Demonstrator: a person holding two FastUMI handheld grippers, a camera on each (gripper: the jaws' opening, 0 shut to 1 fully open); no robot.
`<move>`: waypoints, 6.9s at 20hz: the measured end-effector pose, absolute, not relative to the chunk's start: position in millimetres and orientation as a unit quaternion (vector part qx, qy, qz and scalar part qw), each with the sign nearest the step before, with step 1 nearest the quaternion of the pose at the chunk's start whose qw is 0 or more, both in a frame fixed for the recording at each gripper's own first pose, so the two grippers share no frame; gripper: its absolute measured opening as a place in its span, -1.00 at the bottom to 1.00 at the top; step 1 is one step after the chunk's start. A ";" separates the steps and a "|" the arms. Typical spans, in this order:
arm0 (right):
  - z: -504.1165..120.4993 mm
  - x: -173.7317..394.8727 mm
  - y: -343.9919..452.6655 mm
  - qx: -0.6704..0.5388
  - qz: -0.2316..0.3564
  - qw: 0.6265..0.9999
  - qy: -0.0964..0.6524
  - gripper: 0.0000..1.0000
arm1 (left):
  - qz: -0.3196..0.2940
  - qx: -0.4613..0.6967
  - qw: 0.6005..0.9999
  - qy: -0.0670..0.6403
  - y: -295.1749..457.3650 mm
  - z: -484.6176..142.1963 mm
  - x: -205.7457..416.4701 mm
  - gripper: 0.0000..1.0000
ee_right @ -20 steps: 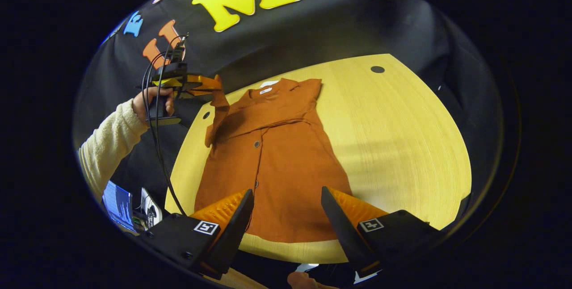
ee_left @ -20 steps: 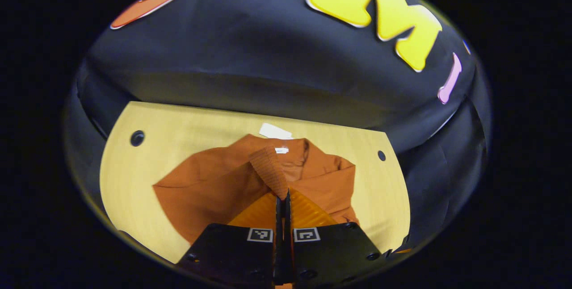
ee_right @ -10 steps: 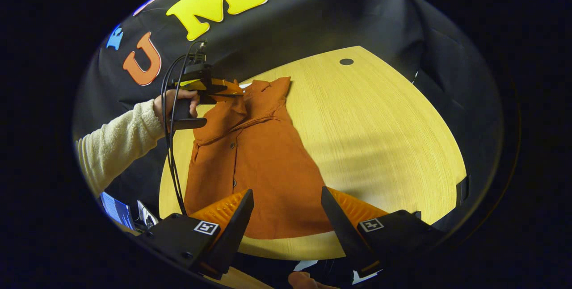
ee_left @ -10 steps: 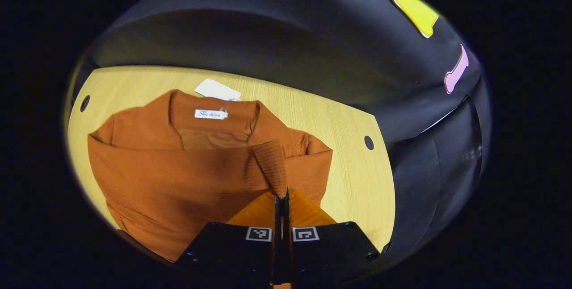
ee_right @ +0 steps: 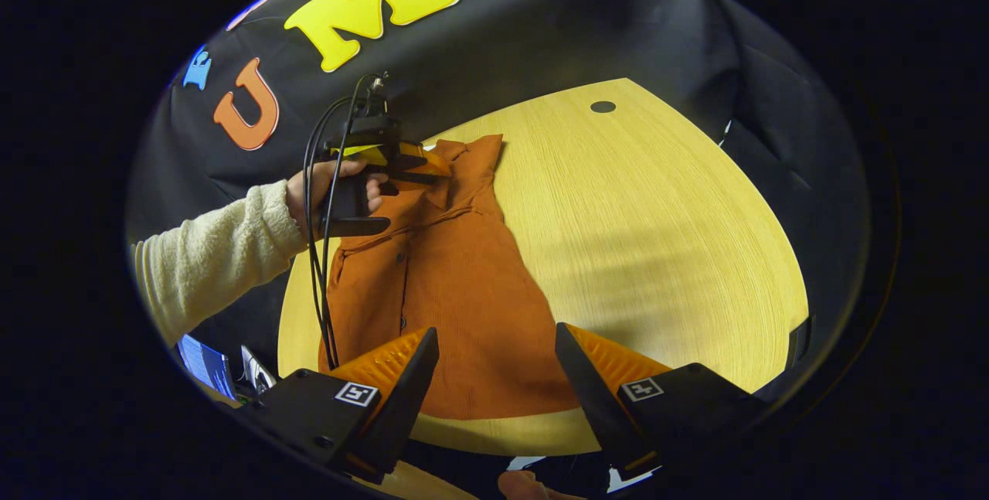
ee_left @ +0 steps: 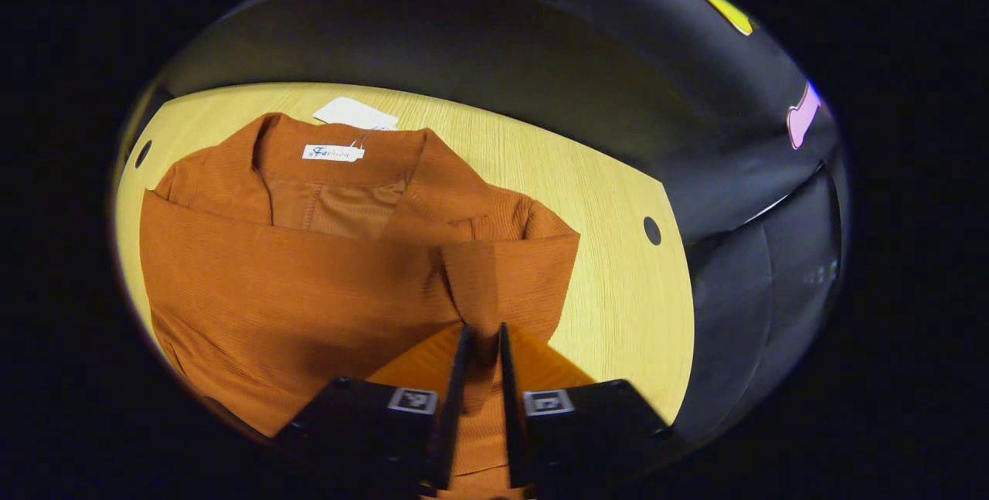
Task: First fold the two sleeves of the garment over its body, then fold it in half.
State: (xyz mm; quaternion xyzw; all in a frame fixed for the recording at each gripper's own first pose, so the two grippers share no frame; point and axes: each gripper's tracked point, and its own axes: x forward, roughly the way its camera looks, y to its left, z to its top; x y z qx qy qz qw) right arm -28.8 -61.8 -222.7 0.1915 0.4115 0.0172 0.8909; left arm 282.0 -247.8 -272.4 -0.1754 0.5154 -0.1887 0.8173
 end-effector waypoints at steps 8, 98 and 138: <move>-212.4 -13.0 -59.5 0.156 0.047 0.902 0.400 0.86 | -0.173 -0.151 0.870 0.437 -197.1 -240.1 271.3 0.77; -178.6 58.4 17.4 0.183 0.268 0.847 0.422 -0.99 | -0.127 -0.008 0.898 0.422 94.3 -160.0 158.1 -0.94; -230.4 385.9 -103.7 0.556 0.043 0.765 0.322 -0.83 | -0.024 -0.726 0.626 0.284 100.1 -261.6 505.9 -0.87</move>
